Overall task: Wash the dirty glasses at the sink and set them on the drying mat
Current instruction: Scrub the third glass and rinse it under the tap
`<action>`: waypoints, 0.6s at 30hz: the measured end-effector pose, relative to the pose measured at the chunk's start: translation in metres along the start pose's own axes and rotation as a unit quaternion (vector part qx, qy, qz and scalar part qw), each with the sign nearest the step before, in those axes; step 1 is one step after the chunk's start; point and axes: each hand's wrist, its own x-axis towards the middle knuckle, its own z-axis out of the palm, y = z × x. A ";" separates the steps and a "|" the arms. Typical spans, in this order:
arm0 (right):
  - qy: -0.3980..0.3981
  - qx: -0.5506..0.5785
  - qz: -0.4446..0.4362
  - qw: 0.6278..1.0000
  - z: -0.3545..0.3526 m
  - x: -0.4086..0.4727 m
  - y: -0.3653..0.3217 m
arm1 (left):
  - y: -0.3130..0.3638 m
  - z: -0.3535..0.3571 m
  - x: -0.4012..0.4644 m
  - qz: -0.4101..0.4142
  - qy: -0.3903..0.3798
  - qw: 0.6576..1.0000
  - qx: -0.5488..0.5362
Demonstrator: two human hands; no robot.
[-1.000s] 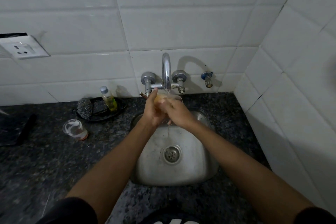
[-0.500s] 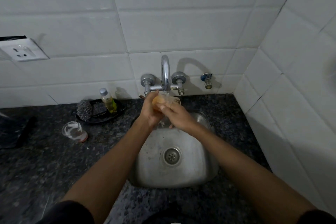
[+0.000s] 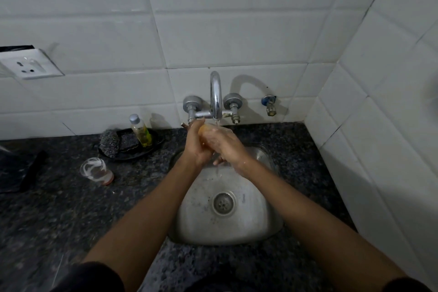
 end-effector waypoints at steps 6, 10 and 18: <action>-0.019 -0.109 -0.027 0.993 -0.004 0.000 0.007 | 0.007 -0.003 0.001 -0.003 -0.013 1.000 0.003; 0.012 0.033 0.045 0.998 -0.004 0.007 0.001 | 0.001 -0.008 0.001 -0.013 -0.010 1.000 -0.001; 0.006 0.032 0.029 0.999 -0.002 0.004 0.009 | 0.003 0.000 -0.001 -0.019 0.006 0.999 0.030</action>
